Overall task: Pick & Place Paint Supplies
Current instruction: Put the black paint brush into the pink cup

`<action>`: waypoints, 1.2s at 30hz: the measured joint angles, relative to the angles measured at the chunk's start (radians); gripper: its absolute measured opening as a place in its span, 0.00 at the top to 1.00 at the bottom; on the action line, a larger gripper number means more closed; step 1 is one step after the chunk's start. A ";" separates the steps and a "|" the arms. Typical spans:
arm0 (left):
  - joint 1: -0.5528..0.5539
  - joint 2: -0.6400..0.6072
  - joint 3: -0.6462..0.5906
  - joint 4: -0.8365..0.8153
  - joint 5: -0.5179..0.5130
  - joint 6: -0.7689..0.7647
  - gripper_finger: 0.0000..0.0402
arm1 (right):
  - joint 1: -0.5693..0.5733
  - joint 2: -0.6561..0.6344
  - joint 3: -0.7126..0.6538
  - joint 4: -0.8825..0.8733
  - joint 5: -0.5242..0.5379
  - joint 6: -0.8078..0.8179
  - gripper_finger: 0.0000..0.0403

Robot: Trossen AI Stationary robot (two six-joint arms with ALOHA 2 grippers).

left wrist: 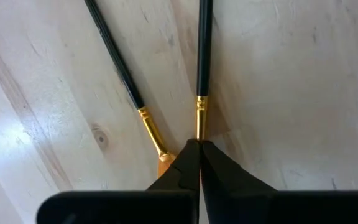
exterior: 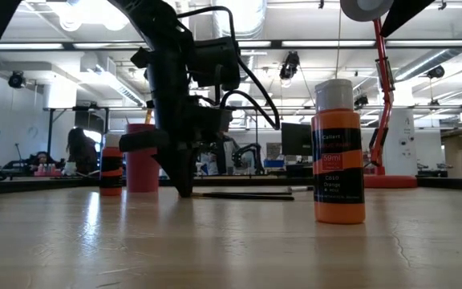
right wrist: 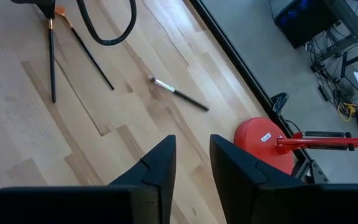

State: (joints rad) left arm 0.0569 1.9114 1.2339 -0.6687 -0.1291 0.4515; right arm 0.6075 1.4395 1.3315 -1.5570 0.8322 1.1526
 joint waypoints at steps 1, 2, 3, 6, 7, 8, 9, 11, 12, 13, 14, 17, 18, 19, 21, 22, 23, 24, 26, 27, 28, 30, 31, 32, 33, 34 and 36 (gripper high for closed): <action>0.000 -0.001 0.000 -0.001 0.000 0.000 0.99 | 0.000 0.000 0.000 0.000 0.000 0.000 0.76; 0.000 -0.001 0.000 -0.002 0.000 0.000 0.99 | 0.000 0.000 0.000 0.000 0.000 0.000 0.75; 0.000 -0.002 0.000 -0.004 0.000 0.001 1.00 | 0.000 0.000 0.000 0.000 0.000 0.000 0.75; 0.000 -0.012 -0.001 -0.013 -0.001 0.000 1.00 | 0.000 0.000 0.000 0.000 0.000 0.000 0.74; 0.000 -0.017 -0.002 -0.018 -0.002 -0.001 1.00 | 0.000 0.000 0.000 0.000 -0.001 0.000 0.74; 0.001 -0.024 -0.003 -0.029 -0.006 -0.003 1.00 | 0.000 0.000 0.000 0.000 -0.001 0.000 0.75; 0.002 -0.030 -0.004 -0.044 -0.011 -0.005 1.00 | 0.000 0.000 0.000 0.000 -0.001 0.000 0.75; 0.003 -0.042 0.008 -0.084 -0.011 -0.014 1.00 | 0.000 0.000 0.000 0.000 -0.001 -0.002 0.77; 0.003 -0.046 0.025 -0.100 -0.011 -0.024 1.00 | 0.000 0.000 0.000 0.000 -0.001 -0.003 0.78; 0.002 -0.049 0.045 -0.122 -0.010 -0.034 1.00 | 0.000 0.000 0.000 0.000 -0.001 -0.004 0.79; 0.001 -0.052 0.062 -0.152 -0.007 -0.044 1.00 | 0.001 0.000 0.000 -0.001 -0.001 -0.004 0.80; -0.004 -0.053 0.116 -0.209 -0.002 -0.057 1.00 | 0.001 0.000 0.000 -0.001 0.003 -0.007 0.83; -0.007 -0.053 0.137 -0.227 -0.001 -0.057 1.00 | 0.001 0.000 0.000 -0.001 0.003 -0.007 0.84; -0.010 -0.055 0.157 -0.246 0.001 -0.056 1.00 | 0.001 0.000 0.000 -0.001 0.004 -0.007 0.85; -0.015 -0.059 0.201 -0.279 0.001 -0.050 1.00 | 0.001 0.000 0.000 -0.001 0.005 -0.007 0.86; -0.018 -0.061 0.225 -0.303 0.000 -0.046 1.00 | 0.001 0.000 0.000 -0.001 0.005 -0.007 0.87; -0.021 -0.061 0.249 -0.330 -0.004 -0.045 1.00 | 0.001 0.000 0.000 -0.001 0.005 -0.007 0.87; -0.023 -0.061 0.274 -0.355 -0.013 -0.043 1.00 | 0.001 0.000 0.000 -0.001 0.005 -0.008 0.88; -0.028 -0.061 0.327 -0.408 -0.041 -0.034 1.00 | 0.001 0.000 0.000 -0.002 0.005 -0.008 0.88; -0.029 -0.061 0.353 -0.440 -0.063 -0.027 1.00 | 0.001 0.000 0.000 -0.002 0.005 -0.009 0.88; -0.031 -0.062 0.378 -0.468 -0.090 -0.020 1.00 | 0.001 0.000 0.000 -0.003 0.005 -0.011 0.88; -0.032 -0.062 0.427 -0.527 -0.168 -0.002 1.00 | 0.001 0.000 0.000 -0.003 0.005 -0.011 0.87; -0.033 -0.062 0.449 -0.558 -0.217 0.007 1.00 | 0.001 0.000 0.000 -0.003 0.005 -0.011 0.87; -0.034 -0.063 0.469 -0.588 -0.268 0.016 1.00 | 0.001 0.000 0.000 -0.003 0.005 -0.011 0.86; -0.034 -0.063 0.487 -0.615 -0.323 0.023 1.00 | 0.001 0.000 0.000 -0.003 0.005 -0.011 0.85; -0.034 -0.063 0.502 -0.642 -0.382 0.028 1.00 | 0.001 0.000 0.000 -0.003 0.005 -0.010 0.84; -0.034 -0.063 0.526 -0.697 -0.496 0.028 1.00 | 0.001 0.000 0.000 -0.003 0.005 -0.010 0.83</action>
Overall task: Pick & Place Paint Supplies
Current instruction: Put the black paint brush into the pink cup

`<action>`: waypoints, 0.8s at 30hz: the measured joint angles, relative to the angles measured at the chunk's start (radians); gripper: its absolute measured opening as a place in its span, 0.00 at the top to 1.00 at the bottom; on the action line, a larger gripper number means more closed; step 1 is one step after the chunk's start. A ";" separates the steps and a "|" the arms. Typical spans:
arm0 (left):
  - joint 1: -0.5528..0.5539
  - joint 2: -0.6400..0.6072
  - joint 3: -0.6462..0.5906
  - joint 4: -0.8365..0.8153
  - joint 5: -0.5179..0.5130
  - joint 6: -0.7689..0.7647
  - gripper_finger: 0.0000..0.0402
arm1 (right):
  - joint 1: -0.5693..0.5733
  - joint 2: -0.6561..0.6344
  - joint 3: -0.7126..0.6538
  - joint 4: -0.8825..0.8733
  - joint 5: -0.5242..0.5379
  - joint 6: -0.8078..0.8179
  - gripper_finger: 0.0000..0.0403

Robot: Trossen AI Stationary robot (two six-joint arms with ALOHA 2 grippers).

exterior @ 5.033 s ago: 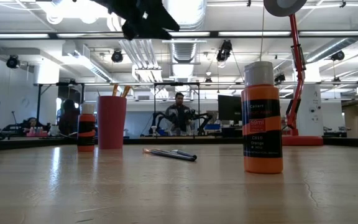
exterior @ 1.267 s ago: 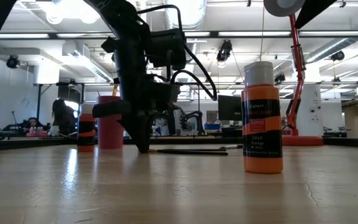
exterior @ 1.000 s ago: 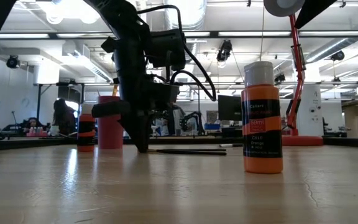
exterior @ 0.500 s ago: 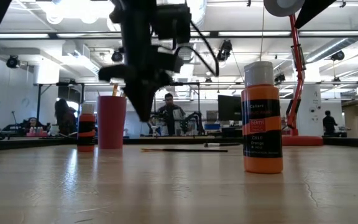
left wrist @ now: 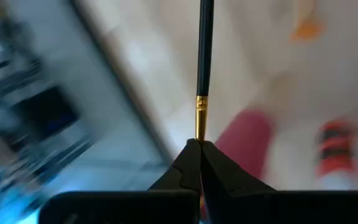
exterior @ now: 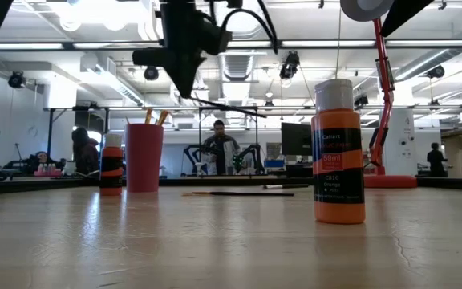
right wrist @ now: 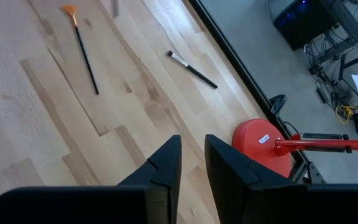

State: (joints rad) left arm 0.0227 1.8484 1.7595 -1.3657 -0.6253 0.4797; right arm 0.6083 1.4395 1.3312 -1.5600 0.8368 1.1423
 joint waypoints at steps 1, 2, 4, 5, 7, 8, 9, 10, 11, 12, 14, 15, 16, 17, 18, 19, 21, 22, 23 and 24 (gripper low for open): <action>0.000 0.000 0.008 -0.025 -0.051 0.000 1.00 | 0.000 0.000 0.000 0.000 0.000 0.000 0.82; 0.000 -0.001 0.012 -0.044 -0.103 0.001 1.00 | 0.000 0.000 0.000 0.000 0.000 0.001 0.81; 0.000 -0.001 0.016 -0.090 -0.200 0.001 1.00 | 0.000 0.000 0.000 0.000 0.000 0.002 0.80; 0.000 -0.001 0.016 -0.116 -0.246 0.001 1.00 | 0.000 0.000 0.000 0.000 0.000 0.002 0.79; 0.000 -0.001 0.016 -0.163 -0.332 -0.007 1.00 | 0.000 0.000 0.000 0.000 0.000 0.002 0.78; 0.001 -0.001 0.015 -0.185 -0.367 -0.014 1.00 | 0.000 0.000 0.000 -0.001 0.000 0.002 0.78; 0.002 -0.002 0.014 -0.204 -0.394 -0.027 1.00 | 0.000 0.000 0.000 -0.001 0.000 0.003 0.77; 0.003 -0.002 0.013 -0.209 -0.410 -0.036 1.00 | 0.000 0.000 0.000 -0.001 0.000 0.003 0.76; 0.004 -0.006 0.012 -0.206 -0.416 -0.042 1.00 | 0.000 0.000 0.000 -0.002 0.000 0.003 0.76; 0.004 -0.014 0.008 -0.203 -0.412 -0.047 1.00 | 0.000 0.000 0.000 -0.002 0.000 0.003 0.76; 0.004 -0.030 0.004 -0.208 -0.396 -0.068 1.00 | 0.000 0.000 0.000 -0.003 -0.003 0.003 0.75; 0.004 -0.045 0.002 -0.206 -0.380 -0.089 1.00 | 0.000 0.000 0.000 -0.003 -0.004 0.003 0.74; 0.004 -0.060 0.002 -0.206 -0.357 -0.109 1.00 | 0.000 0.000 0.000 -0.003 -0.006 0.003 0.74; 0.004 -0.078 0.001 -0.206 -0.336 -0.129 1.00 | 0.000 0.000 0.000 -0.003 -0.006 0.003 0.74; 0.004 -0.101 -0.001 -0.206 -0.319 -0.150 1.00 | 0.000 0.000 0.000 -0.003 -0.006 0.003 0.73; 0.004 -0.126 -0.008 -0.205 -0.314 -0.169 1.00 | 0.000 0.000 0.000 -0.003 -0.007 0.002 0.73; 0.003 -0.185 -0.032 -0.205 -0.308 -0.191 1.00 | 0.000 0.000 -0.001 -0.003 -0.007 0.000 0.73; 0.003 -0.218 -0.049 -0.206 -0.308 -0.199 1.00 | 0.000 0.000 -0.002 -0.003 -0.007 -0.001 0.73; 0.004 -0.253 -0.069 -0.206 -0.304 -0.213 1.00 | 0.000 0.000 -0.002 -0.003 -0.007 -0.001 0.73; 0.004 -0.286 -0.091 -0.206 -0.294 -0.223 1.00 | 0.000 0.000 -0.002 -0.003 -0.007 -0.001 0.73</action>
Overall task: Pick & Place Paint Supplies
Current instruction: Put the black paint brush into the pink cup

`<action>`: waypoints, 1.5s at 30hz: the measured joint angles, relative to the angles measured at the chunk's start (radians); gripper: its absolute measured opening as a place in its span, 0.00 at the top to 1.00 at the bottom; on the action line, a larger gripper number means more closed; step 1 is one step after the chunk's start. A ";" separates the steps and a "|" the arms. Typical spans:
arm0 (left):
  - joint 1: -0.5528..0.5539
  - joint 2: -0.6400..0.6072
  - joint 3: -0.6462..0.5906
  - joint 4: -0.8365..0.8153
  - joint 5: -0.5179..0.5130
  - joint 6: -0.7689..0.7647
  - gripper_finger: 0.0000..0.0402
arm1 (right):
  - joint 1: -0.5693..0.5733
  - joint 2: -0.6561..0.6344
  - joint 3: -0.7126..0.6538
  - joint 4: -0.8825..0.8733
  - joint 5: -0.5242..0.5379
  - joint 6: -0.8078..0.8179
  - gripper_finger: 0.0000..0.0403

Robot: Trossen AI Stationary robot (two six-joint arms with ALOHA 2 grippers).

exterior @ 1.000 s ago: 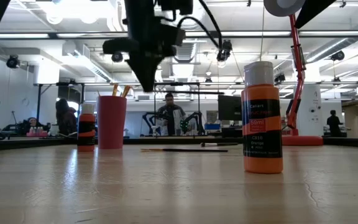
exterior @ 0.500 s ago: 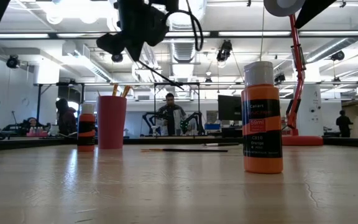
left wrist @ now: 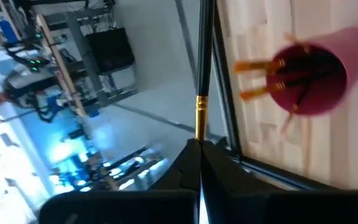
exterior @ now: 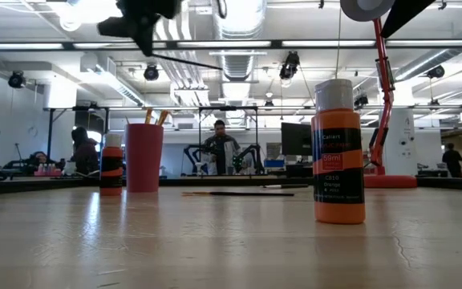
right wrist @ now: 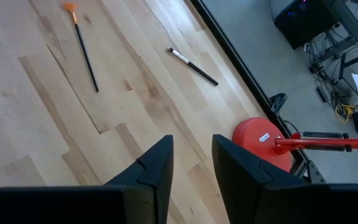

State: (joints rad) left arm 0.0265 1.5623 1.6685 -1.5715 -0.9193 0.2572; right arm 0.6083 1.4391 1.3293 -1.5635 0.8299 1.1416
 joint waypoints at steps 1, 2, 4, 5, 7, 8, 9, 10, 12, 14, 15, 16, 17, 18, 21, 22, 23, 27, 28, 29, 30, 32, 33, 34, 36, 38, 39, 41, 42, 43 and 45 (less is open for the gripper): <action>0.001 -0.037 -0.026 0.001 0.017 -0.011 1.00 | 0.000 0.000 0.000 0.000 0.000 0.000 0.74; 0.004 -0.071 -0.054 -0.001 0.034 -0.017 1.00 | 0.000 0.000 -0.001 0.000 0.000 0.000 0.74; 0.011 -0.139 -0.115 0.000 0.048 -0.024 1.00 | 0.000 0.000 -0.002 0.000 0.000 -0.003 0.76; 0.012 -0.171 -0.148 0.000 0.047 -0.023 1.00 | 0.000 0.000 -0.003 0.000 0.000 -0.009 0.77; 0.020 -0.225 -0.213 -0.001 0.047 -0.014 1.00 | 0.000 0.000 -0.004 0.000 0.001 -0.021 0.79; 0.026 -0.247 -0.244 0.000 0.047 -0.004 1.00 | 0.000 0.000 -0.004 0.000 0.004 -0.024 0.80; 0.031 -0.262 -0.273 -0.001 0.047 0.013 1.00 | 0.000 0.000 -0.004 0.000 0.007 -0.026 0.81; 0.036 -0.273 -0.297 -0.001 0.045 0.037 1.00 | 0.000 0.000 -0.004 0.000 0.008 -0.026 0.82; 0.046 -0.285 -0.341 -0.001 0.022 0.091 1.00 | 0.000 0.000 -0.004 0.000 0.008 -0.027 0.84; 0.055 -0.286 -0.371 0.000 -0.018 0.148 1.00 | 0.000 0.000 -0.004 0.000 0.008 -0.023 0.85; 0.060 -0.283 -0.381 -0.001 -0.045 0.174 1.00 | 0.000 0.000 -0.004 0.001 0.008 -0.019 0.86; 0.066 -0.277 -0.387 0.000 -0.075 0.198 1.00 | 0.000 0.000 -0.004 0.001 0.008 -0.016 0.86; 0.071 -0.271 -0.392 0.001 -0.108 0.223 1.00 | 0.000 0.000 -0.004 0.001 0.008 -0.012 0.86; 0.078 -0.267 -0.396 0.001 -0.135 0.245 1.00 | 0.000 0.000 -0.004 0.003 0.008 -0.010 0.87; 0.099 -0.255 -0.396 0.000 -0.171 0.303 1.00 | 0.000 0.000 -0.004 0.003 0.008 0.008 0.87; 0.103 -0.253 -0.395 0.001 -0.171 0.323 1.00 | 0.000 0.000 -0.004 0.003 0.008 0.008 0.86; 0.105 -0.252 -0.394 0.001 -0.171 0.345 1.00 | 0.000 0.000 -0.004 0.004 0.008 0.008 0.86; 0.103 -0.254 -0.396 0.000 -0.172 0.442 1.00 | 0.000 0.000 -0.004 0.004 0.009 0.009 0.83; 0.103 -0.253 -0.396 0.000 -0.174 0.456 1.00 | 0.000 0.000 -0.004 0.004 0.010 0.008 0.82; 0.103 -0.250 -0.396 0.000 -0.181 0.465 1.00 | 0.000 0.000 -0.004 0.004 0.011 0.008 0.82; 0.104 -0.246 -0.396 0.000 -0.185 0.469 1.00 | 0.000 0.000 -0.004 0.004 0.011 0.008 0.81; 0.103 -0.234 -0.396 0.000 -0.187 0.473 1.00 | 0.000 0.000 -0.004 0.004 0.011 0.008 0.80; 0.103 -0.226 -0.396 0.000 -0.187 0.475 1.00 | 0.000 0.000 -0.004 0.005 0.011 0.008 0.79; 0.103 -0.214 -0.396 0.000 -0.188 0.479 1.00 | 0.000 0.000 -0.004 0.004 0.011 0.009 0.78; 0.103 -0.188 -0.396 0.000 -0.199 0.505 1.00 | 0.000 0.000 -0.004 0.005 0.011 0.010 0.77; 0.103 -0.157 -0.396 0.000 -0.238 0.534 1.00 | 0.000 0.000 -0.004 0.004 0.011 0.009 0.76; 0.103 -0.140 -0.396 0.000 -0.262 0.545 1.00 | 0.000 0.000 -0.004 0.004 0.011 0.011 0.76; 0.103 -0.108 -0.397 0.002 -0.299 0.564 1.00 | 0.000 0.000 -0.004 0.005 0.011 0.011 0.75; 0.103 -0.094 -0.397 0.000 -0.311 0.573 1.00 | 0.000 0.000 -0.004 0.005 0.011 0.011 0.75; 0.103 -0.080 -0.397 0.000 -0.320 0.579 1.00 | 0.000 0.000 -0.004 0.005 0.011 0.011 0.75; 0.103 -0.053 -0.397 0.000 -0.331 0.581 1.00 | 0.000 0.000 -0.004 0.004 0.011 0.011 0.74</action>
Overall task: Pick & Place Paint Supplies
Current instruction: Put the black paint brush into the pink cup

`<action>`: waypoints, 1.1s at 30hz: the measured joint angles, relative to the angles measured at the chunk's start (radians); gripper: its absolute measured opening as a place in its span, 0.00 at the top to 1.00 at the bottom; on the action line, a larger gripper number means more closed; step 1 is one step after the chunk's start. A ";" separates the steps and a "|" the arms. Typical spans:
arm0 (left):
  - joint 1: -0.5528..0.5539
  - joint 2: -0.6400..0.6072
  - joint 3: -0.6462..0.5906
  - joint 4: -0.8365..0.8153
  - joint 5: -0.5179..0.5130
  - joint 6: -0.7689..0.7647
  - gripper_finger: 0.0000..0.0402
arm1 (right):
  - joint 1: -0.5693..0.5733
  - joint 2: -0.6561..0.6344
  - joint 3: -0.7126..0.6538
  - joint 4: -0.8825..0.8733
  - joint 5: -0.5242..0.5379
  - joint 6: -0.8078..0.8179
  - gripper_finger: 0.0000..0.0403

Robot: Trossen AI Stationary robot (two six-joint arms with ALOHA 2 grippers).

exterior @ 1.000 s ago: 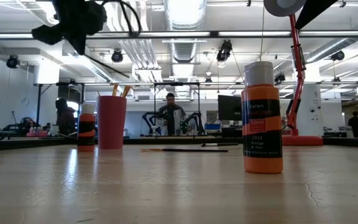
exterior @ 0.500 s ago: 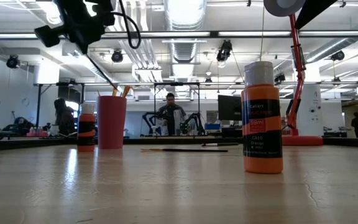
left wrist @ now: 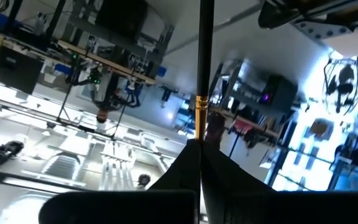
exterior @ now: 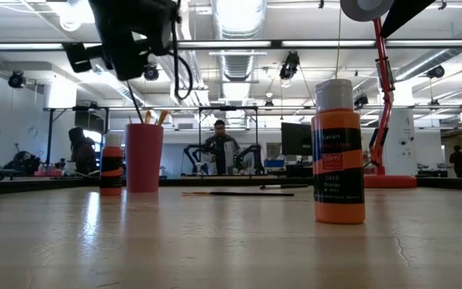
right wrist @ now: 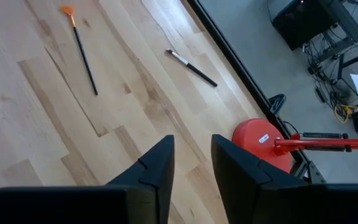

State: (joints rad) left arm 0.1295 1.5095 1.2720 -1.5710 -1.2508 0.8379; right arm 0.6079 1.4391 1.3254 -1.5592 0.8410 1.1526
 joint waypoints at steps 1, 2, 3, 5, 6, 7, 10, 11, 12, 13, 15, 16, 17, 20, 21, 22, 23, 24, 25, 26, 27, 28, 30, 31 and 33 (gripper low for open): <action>0.000 0.014 0.000 0.000 -0.004 0.000 1.00 | 0.000 0.000 0.000 0.000 0.000 0.000 0.74; 0.000 0.025 0.000 0.000 -0.008 0.001 1.00 | 0.000 0.000 0.000 0.000 0.000 -0.001 0.74; -0.001 0.037 0.000 0.000 -0.009 0.001 1.00 | 0.000 0.000 0.000 0.000 0.000 -0.001 0.73; -0.004 0.060 0.000 0.000 -0.021 0.001 1.00 | 0.000 0.000 0.000 0.000 0.000 -0.002 0.74; -0.007 0.070 -0.001 0.000 -0.029 0.001 1.00 | 0.000 0.000 -0.001 0.000 0.000 -0.005 0.74; -0.012 0.081 -0.001 0.000 -0.041 0.003 1.00 | 0.000 0.000 -0.002 -0.001 0.000 -0.007 0.75; -0.032 0.104 -0.001 0.000 -0.053 0.013 1.00 | 0.000 0.000 -0.004 -0.001 0.000 -0.009 0.78; -0.038 0.112 -0.001 0.000 -0.051 0.018 1.00 | 0.000 0.000 -0.005 -0.001 0.000 -0.009 0.79; -0.047 0.120 -0.001 0.000 -0.050 0.023 1.00 | 0.000 0.000 -0.005 -0.001 0.000 -0.011 0.80; -0.054 0.127 -0.001 0.000 -0.049 0.025 1.00 | 0.000 0.000 -0.005 -0.001 0.000 -0.011 0.81; -0.071 0.140 -0.001 0.000 -0.043 0.027 1.00 | 0.000 0.000 -0.006 -0.001 0.000 -0.010 0.83; -0.078 0.144 -0.001 0.000 -0.039 0.027 1.00 | 0.000 0.000 -0.006 -0.001 0.000 -0.010 0.83; -0.085 0.150 -0.001 0.000 -0.032 0.032 1.00 | 0.000 0.000 -0.006 -0.001 0.000 -0.010 0.84; -0.097 0.163 -0.001 0.000 -0.008 0.047 1.00 | 0.000 0.000 -0.006 0.000 0.000 -0.010 0.86; -0.098 0.166 -0.001 0.000 0.001 0.053 1.00 | 0.000 0.000 -0.006 0.000 0.000 -0.009 0.86; -0.099 0.170 -0.001 0.000 0.004 0.058 1.00 | 0.000 0.000 -0.006 0.000 0.000 -0.008 0.87; -0.099 0.174 -0.001 0.000 0.004 0.063 1.00 | 0.000 0.000 -0.006 0.001 0.000 -0.008 0.87; -0.099 0.178 -0.001 0.000 0.004 0.072 1.00 | 0.000 0.000 -0.006 0.001 0.000 -0.008 0.87; -0.099 0.183 -0.001 0.000 0.005 0.082 1.00 | 0.000 0.000 -0.006 0.002 0.000 -0.008 0.87; -0.099 0.187 -0.001 0.001 0.005 0.090 1.00 | 0.000 0.000 -0.006 0.002 0.000 -0.008 0.87; -0.099 0.191 -0.001 0.004 0.005 0.100 1.00 | 0.000 0.000 -0.006 0.003 0.000 -0.008 0.87; -0.099 0.195 -0.001 0.009 0.004 0.109 1.00 | 0.000 0.000 -0.006 0.003 0.000 -0.008 0.86; -0.099 0.205 -0.001 0.013 0.005 0.121 1.00 | 0.000 0.000 -0.006 0.003 0.000 -0.008 0.85; -0.099 0.211 -0.001 0.019 0.005 0.130 1.00 | 0.000 0.000 -0.006 0.004 0.000 -0.008 0.84; -0.099 0.217 -0.001 0.029 0.005 0.141 1.00 | 0.000 0.000 -0.006 0.005 0.000 -0.008 0.83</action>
State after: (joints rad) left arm 0.0307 1.7262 1.2709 -1.5416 -1.2456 0.9791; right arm 0.6079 1.4391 1.3193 -1.5545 0.8406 1.1450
